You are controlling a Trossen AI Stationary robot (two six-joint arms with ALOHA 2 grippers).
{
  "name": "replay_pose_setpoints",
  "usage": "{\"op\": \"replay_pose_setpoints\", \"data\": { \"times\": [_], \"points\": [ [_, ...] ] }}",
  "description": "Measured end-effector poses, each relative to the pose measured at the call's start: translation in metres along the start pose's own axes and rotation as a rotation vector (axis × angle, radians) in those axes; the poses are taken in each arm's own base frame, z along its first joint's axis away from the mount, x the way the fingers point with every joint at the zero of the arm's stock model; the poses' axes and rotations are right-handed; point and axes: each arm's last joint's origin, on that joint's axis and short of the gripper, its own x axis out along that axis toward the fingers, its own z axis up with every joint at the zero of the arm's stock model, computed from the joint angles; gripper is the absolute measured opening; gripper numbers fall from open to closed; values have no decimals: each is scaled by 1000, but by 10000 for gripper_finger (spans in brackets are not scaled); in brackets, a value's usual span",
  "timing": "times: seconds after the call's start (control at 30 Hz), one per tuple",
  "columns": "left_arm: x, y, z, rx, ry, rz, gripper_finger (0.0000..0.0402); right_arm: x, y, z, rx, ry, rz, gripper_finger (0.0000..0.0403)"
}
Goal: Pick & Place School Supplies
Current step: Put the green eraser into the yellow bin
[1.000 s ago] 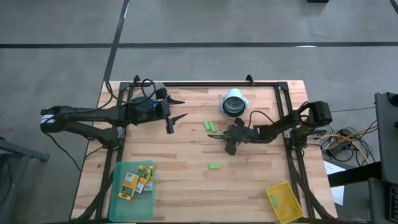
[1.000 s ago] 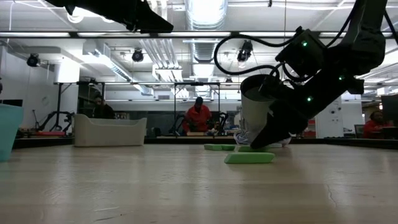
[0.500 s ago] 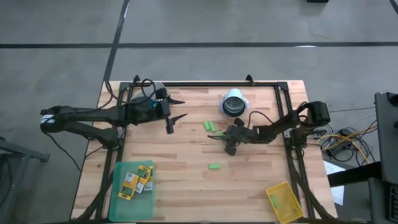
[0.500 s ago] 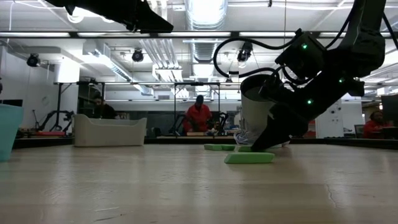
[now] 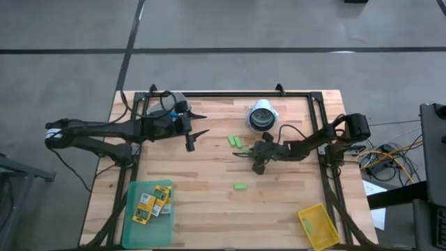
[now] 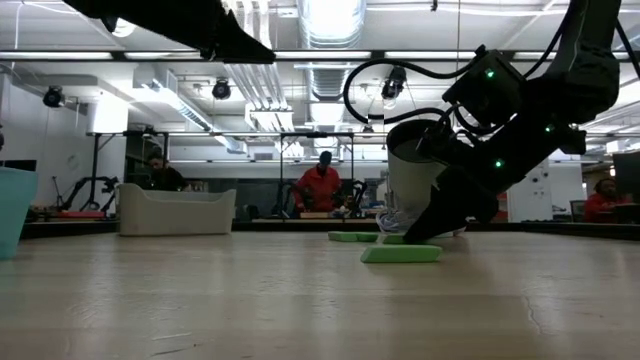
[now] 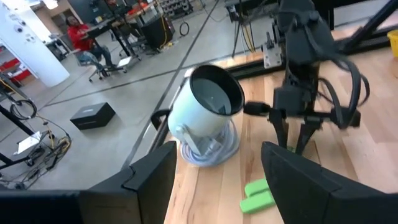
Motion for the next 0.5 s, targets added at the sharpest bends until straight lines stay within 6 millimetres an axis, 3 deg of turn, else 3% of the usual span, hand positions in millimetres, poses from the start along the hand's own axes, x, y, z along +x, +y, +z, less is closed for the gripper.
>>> {"op": "replay_pose_setpoints", "data": {
  "times": [0.5],
  "points": [
    [1, -4, -12, 7, 33, -11, 241, -26, -1, 29, -45, -147, 27, 82]
  ]
}}
